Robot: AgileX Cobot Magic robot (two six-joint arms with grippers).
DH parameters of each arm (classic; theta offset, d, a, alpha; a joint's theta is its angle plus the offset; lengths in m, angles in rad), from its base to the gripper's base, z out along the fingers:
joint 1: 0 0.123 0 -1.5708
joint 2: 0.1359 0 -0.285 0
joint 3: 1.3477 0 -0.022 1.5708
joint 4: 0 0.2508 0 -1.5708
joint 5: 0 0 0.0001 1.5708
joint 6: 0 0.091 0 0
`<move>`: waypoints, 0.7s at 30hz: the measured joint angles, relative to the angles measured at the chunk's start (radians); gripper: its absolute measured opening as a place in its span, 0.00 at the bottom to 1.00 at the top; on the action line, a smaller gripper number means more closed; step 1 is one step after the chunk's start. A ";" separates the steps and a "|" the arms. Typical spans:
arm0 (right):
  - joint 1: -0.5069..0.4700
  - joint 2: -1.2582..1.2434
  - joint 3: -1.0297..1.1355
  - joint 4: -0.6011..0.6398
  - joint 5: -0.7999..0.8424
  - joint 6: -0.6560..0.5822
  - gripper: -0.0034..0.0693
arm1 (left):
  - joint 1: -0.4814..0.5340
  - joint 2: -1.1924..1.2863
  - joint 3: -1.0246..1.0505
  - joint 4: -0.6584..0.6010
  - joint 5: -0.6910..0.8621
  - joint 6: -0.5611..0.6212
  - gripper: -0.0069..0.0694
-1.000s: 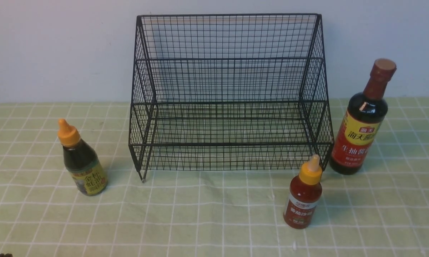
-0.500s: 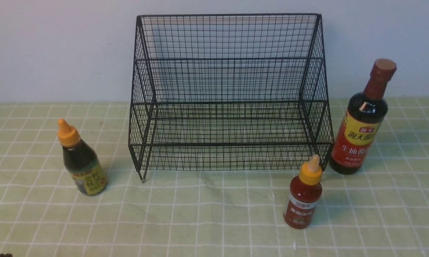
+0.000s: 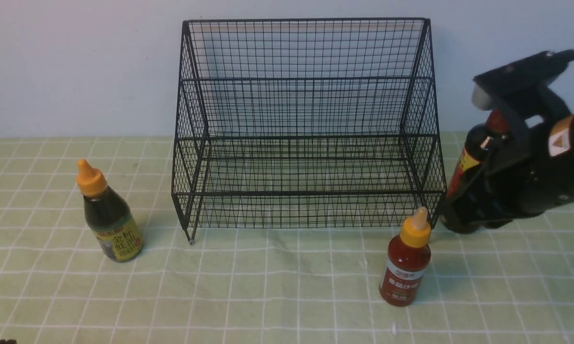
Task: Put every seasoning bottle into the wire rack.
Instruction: Use the right arm to grab the condiment bottle closest to it
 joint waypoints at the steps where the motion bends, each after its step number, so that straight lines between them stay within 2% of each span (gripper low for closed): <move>1: 0.008 0.015 0.000 -0.002 -0.013 0.001 0.33 | 0.000 0.000 0.000 0.000 0.000 0.000 0.08; 3: 0.016 0.049 -0.001 -0.003 -0.035 0.013 0.45 | 0.000 0.000 0.000 0.000 0.000 0.000 0.08; 4: 0.016 0.052 0.000 -0.003 -0.038 0.013 0.46 | 0.000 0.000 0.000 0.000 0.000 0.000 0.08; 6: 0.016 0.092 -0.001 -0.009 -0.054 0.036 0.59 | 0.000 0.000 0.000 0.000 0.000 0.000 0.08; 8: 0.016 0.111 -0.001 -0.012 -0.059 0.045 0.64 | 0.000 0.000 0.000 0.000 0.000 0.000 0.08; 9: 0.016 0.141 -0.001 -0.015 -0.066 0.055 0.71 | 0.000 0.000 0.000 0.000 0.000 0.000 0.08; 12: 0.016 0.189 -0.001 -0.017 -0.089 0.058 0.76 | 0.000 0.000 0.000 0.000 0.000 0.000 0.08; 15: 0.016 0.224 -0.001 -0.011 -0.119 0.057 0.75 | 0.000 0.000 0.000 0.000 0.000 0.000 0.08; 18: 0.016 0.258 -0.001 -0.003 -0.143 0.056 0.60 | 0.000 0.000 0.000 0.000 0.000 0.000 0.08; 19: 0.016 0.263 -0.001 -0.004 -0.143 0.056 0.49 | 0.000 0.000 0.000 0.000 0.000 0.000 0.08; 20: 0.016 0.264 -0.002 -0.005 -0.143 0.056 0.44 | 0.000 0.000 0.000 0.000 0.000 0.000 0.08; 21: 0.016 0.264 -0.005 -0.008 -0.134 0.056 0.44 | 0.000 0.000 0.000 0.000 0.000 0.000 0.08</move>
